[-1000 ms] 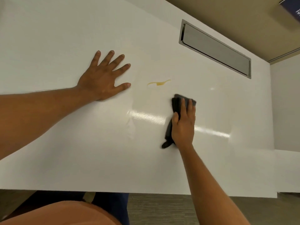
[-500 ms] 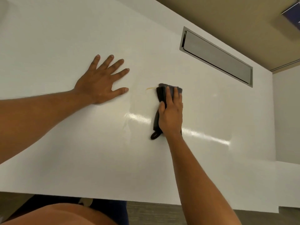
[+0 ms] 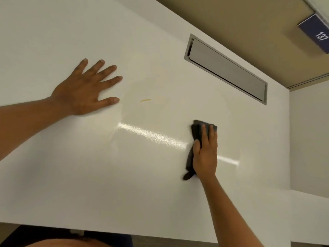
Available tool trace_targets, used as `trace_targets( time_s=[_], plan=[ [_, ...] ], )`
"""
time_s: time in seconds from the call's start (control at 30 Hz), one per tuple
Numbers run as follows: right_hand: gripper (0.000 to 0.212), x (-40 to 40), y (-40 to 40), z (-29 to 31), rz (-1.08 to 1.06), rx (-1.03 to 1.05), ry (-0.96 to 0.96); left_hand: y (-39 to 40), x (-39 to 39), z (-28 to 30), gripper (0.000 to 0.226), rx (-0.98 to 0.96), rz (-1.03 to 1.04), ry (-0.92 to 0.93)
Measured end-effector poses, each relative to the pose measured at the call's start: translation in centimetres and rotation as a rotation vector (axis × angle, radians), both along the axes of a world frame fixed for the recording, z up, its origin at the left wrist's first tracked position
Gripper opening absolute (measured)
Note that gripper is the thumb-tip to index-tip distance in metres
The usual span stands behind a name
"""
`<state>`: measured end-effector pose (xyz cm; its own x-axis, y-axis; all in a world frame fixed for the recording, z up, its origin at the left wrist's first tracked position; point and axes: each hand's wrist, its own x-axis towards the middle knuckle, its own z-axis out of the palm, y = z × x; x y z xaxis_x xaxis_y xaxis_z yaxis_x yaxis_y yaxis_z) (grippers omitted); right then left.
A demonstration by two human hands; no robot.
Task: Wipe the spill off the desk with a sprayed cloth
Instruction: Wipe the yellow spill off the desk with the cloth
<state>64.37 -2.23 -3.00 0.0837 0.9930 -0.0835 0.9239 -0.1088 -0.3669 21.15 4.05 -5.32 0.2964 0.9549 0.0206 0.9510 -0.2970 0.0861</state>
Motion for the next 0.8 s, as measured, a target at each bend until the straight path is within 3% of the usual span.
trace_targets(
  time_s=[0.13, 0.23, 0.4, 0.53, 0.67, 0.8],
  plan=[
    [0.059, -2.0, 11.3, 0.3, 0.031, 0.038, -0.037, 0.0, 0.1, -0.1, 0.084, -0.009, 0.012, 0.03],
    [0.058, -6.1, 13.0, 0.0, 0.202, 0.081, -0.054, -0.1, 0.3, -0.1, 0.083, 0.02, 0.004, 0.045],
    [0.061, -8.9, 2.8, -0.7, 0.54, 0.077, -0.031, -0.1, 0.3, -0.2, 0.08, 0.041, 0.0, 0.056],
    [0.069, -2.9, -6.1, -0.2, 0.675, 0.023, -0.028, -0.2, 0.7, 0.2, 0.082, 0.052, 0.01, 0.057],
    [0.062, 2.6, -0.9, 0.9, 0.551, -0.053, -0.023, -0.4, 0.9, 0.6, 0.082, 0.051, 0.019, 0.065],
    [0.058, -0.1, 10.6, 1.3, 0.245, -0.015, -0.038, -0.5, 0.9, 0.9, 0.081, 0.034, 0.012, 0.059]
  ],
)
